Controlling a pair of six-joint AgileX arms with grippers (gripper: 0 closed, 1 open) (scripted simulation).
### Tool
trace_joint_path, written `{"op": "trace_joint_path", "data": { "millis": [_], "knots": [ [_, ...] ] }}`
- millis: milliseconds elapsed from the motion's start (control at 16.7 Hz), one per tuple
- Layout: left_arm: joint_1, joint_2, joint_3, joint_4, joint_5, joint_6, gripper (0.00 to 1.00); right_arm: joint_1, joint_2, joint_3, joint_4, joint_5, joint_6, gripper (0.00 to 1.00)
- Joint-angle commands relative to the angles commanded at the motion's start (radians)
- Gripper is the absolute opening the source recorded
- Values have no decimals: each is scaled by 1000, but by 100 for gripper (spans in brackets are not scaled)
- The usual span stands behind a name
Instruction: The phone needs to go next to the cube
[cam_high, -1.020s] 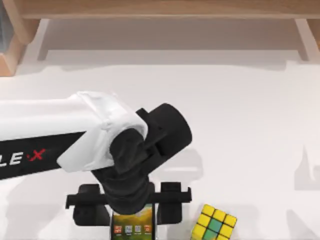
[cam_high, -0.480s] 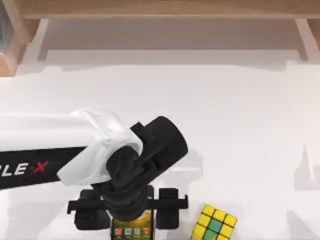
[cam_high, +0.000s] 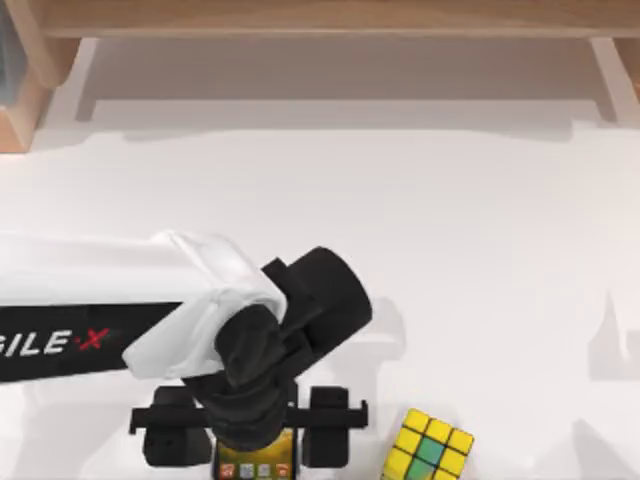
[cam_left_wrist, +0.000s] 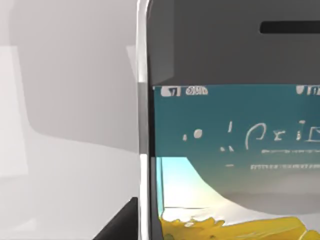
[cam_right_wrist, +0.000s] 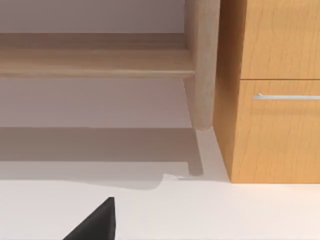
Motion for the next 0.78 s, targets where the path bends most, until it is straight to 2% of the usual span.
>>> {"op": "trace_joint_path", "data": {
  "millis": [720, 780],
  "knots": [
    [0, 0, 0, 0, 0, 0, 98, 0, 0, 0, 0, 0, 0, 100],
    [0, 0, 0, 0, 0, 0, 100, 0, 0, 0, 0, 0, 0, 100]
  ]
}}
